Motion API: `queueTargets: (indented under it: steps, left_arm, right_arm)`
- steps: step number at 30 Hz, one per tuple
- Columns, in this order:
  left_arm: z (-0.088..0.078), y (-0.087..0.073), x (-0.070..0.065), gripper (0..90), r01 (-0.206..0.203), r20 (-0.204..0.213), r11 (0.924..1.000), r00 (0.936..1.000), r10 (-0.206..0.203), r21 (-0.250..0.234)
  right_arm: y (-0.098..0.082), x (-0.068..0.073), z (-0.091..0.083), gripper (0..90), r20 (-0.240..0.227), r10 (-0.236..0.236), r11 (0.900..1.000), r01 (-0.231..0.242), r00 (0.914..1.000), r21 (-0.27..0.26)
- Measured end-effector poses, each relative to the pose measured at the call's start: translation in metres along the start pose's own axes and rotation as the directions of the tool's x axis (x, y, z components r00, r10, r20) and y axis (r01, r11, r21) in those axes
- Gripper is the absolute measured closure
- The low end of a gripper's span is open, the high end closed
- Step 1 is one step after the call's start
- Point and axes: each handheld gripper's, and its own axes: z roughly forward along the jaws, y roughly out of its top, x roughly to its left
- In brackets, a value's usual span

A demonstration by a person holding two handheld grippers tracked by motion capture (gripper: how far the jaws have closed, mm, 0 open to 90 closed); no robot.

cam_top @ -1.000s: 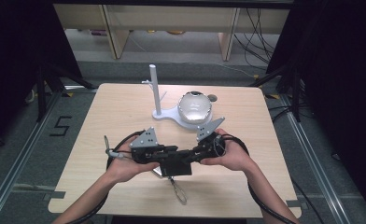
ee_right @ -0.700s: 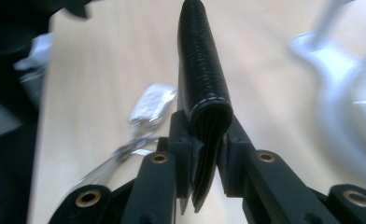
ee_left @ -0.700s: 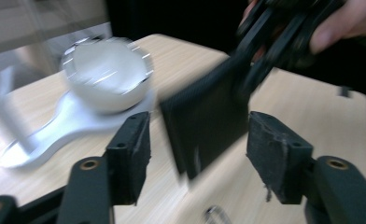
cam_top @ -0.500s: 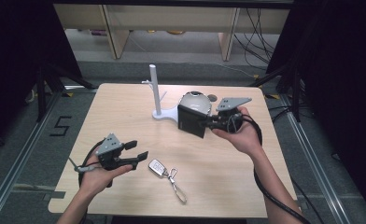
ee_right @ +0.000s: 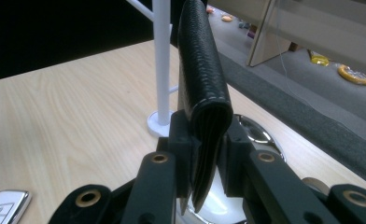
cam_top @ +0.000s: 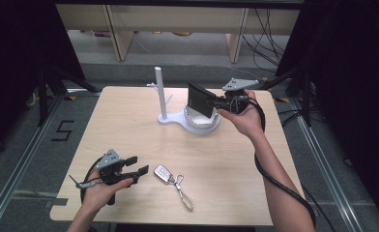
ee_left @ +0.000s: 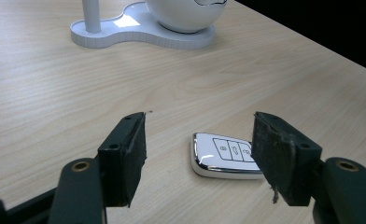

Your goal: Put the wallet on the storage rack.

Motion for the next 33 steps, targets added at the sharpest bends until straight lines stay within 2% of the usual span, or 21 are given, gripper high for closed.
queueTargets:
  steps: [1,2,6,7,9,11,12,17,18,20,21,23,25,26,29,31,32,33]
  left_arm:
    - [0.001,0.000,0.000,35.0,-0.002,0.004,1.0000,1.0000,0.002,0.001]
    - [0.002,-0.001,0.000,34.9,0.008,0.014,1.0000,0.9999,-0.008,0.002]
    - [0.004,-0.001,-0.001,34.5,0.011,0.014,0.9998,0.9998,-0.011,0.017]
    - [0.005,-0.001,0.000,34.5,0.010,0.021,0.9998,0.9997,-0.010,0.018]
    - [0.006,-0.001,-0.001,34.5,0.013,0.024,0.9998,0.9996,-0.013,0.015]
    - [0.007,-0.001,-0.002,34.5,0.013,0.016,0.9998,0.9998,-0.013,0.017]
    - [0.007,-0.001,-0.002,34.5,0.011,0.017,0.9997,0.9998,-0.011,0.020]
    - [0.008,-0.002,-0.002,34.5,0.012,0.023,0.9997,0.9997,-0.012,0.021]
    - [0.008,-0.003,-0.002,34.5,0.017,0.020,0.9996,0.9996,-0.018,0.021]
    - [0.008,-0.004,-0.002,34.2,0.022,0.022,0.9996,0.9995,-0.023,0.018]
    - [0.008,-0.004,-0.002,34.0,0.027,0.021,0.9994,0.9994,-0.028,0.020]
    - [0.008,-0.004,-0.002,34.0,0.022,0.021,0.9995,0.9995,-0.022,0.022]
    - [0.009,-0.005,-0.002,34.0,0.024,0.025,0.9995,0.9994,-0.025,0.019]
    - [0.009,-0.004,-0.002,34.0,0.026,0.025,0.9995,0.9993,-0.027,0.018]
    - [0.009,-0.004,-0.002,33.8,0.030,0.025,0.9994,0.9992,-0.030,0.016]
    - [0.009,-0.004,-0.002,33.6,0.041,0.028,0.9991,0.9987,-0.041,0.009]
    - [0.009,-0.004,-0.002,33.6,0.040,0.021,0.9991,0.9990,-0.040,0.013]
    - [0.008,-0.004,-0.002,33.6,0.039,0.013,0.9990,0.9991,-0.039,0.022]
  right_arm:
    - [0.000,-0.003,0.002,78.8,0.007,-0.016,1.000,0.016,0.9998,-0.007]
    - [0.000,-0.003,0.004,78.8,0.003,0.004,1.000,-0.004,1.0000,0.001]
    - [-0.005,-0.008,0.011,78.7,0.020,0.021,1.000,-0.021,0.9996,0.011]
    - [-0.006,-0.012,0.012,78.7,0.023,0.006,1.000,-0.006,0.9997,0.009]
    - [-0.008,-0.012,0.014,78.7,0.040,0.030,1.000,-0.030,0.9988,0.006]
    - [-0.009,-0.016,0.014,78.7,0.034,0.022,1.000,-0.022,0.9992,0.019]
    - [-0.010,-0.015,0.014,78.7,0.034,0.036,0.999,-0.037,0.9988,0.026]
    - [-0.011,-0.017,0.016,78.6,0.036,0.036,0.999,-0.037,0.9987,0.024]
    - [-0.013,-0.018,0.018,78.6,0.042,0.028,1.000,-0.028,0.9987,0.004]
    - [-0.014,-0.019,0.019,78.6,0.048,0.041,0.999,-0.041,0.9980,0.008]
    - [-0.016,-0.019,0.021,78.5,0.038,0.058,0.998,-0.059,0.9976,0.027]
    - [-0.017,-0.019,0.023,78.5,0.045,0.055,0.998,-0.056,0.9974,0.013]
    - [-0.020,-0.022,0.026,78.5,0.047,0.048,0.998,-0.049,0.9977,0.029]
    - [-0.021,-0.020,0.027,78.5,0.044,0.064,0.998,-0.065,0.9970,0.025]
    - [-0.022,-0.022,0.028,78.5,0.039,0.061,0.997,-0.062,0.9974,0.037]
    - [-0.024,-0.020,0.030,78.4,0.046,0.080,0.996,-0.082,0.9957,0.037]
    - [-0.025,-0.023,0.032,78.4,0.051,0.061,0.998,-0.062,0.9968,0.024]
    - [-0.026,-0.023,0.032,78.4,0.049,0.070,0.997,-0.072,0.9964,0.041]
